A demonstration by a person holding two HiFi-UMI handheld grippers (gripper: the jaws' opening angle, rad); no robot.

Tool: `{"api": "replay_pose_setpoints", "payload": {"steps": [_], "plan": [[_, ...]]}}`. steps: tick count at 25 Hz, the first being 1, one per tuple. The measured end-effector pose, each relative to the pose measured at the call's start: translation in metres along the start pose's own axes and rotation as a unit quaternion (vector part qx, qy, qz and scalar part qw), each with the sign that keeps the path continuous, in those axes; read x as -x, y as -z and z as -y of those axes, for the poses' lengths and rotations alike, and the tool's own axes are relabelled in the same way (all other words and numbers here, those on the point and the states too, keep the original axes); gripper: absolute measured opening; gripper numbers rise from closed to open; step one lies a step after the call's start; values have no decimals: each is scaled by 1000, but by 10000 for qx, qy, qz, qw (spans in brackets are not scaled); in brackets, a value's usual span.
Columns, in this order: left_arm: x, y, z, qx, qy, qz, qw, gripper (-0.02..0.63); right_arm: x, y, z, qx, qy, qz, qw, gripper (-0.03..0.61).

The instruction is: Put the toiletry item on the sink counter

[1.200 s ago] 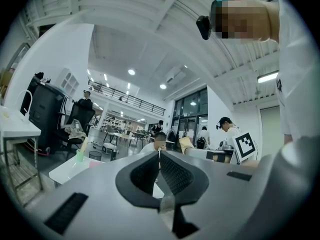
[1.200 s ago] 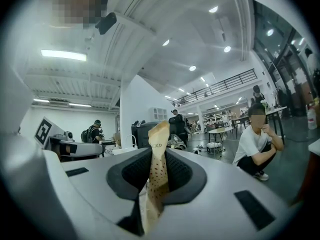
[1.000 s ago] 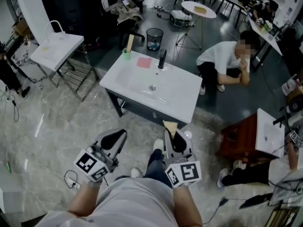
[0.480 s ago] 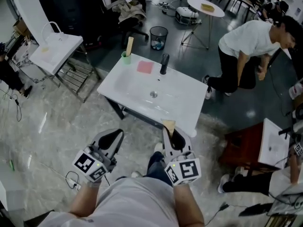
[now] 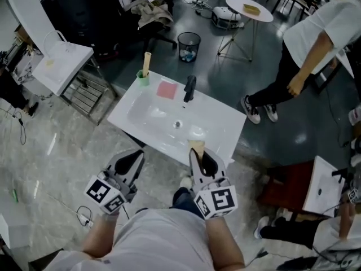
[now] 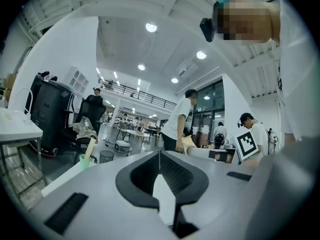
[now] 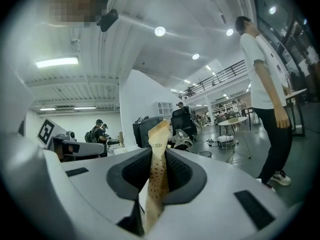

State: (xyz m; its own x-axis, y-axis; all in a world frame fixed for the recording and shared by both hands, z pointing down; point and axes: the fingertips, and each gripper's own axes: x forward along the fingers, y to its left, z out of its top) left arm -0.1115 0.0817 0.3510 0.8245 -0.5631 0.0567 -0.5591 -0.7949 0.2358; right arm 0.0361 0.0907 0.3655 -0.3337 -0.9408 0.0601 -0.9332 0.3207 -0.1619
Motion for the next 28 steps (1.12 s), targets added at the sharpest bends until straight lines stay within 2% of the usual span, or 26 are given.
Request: {"api": "replay_pose_setpoints", "payload": {"steps": [8, 16, 21, 28], "plan": [[-83, -18, -16, -57, -242, -57, 9997, 18, -47, -25, 78, -93, -218, 19, 9997, 61], [-139, -15, -25, -55, -318, -80, 9994, 18, -75, -27, 139, -175, -204, 24, 9996, 61], [-162, -19, -35, -4, -223, -95, 9997, 18, -90, -30, 157, -179, -90, -5, 9998, 61], [-190, -21, -61, 60, 141, -189, 9997, 18, -111, -35, 173, -118, 281, -26, 9995, 61]]}}
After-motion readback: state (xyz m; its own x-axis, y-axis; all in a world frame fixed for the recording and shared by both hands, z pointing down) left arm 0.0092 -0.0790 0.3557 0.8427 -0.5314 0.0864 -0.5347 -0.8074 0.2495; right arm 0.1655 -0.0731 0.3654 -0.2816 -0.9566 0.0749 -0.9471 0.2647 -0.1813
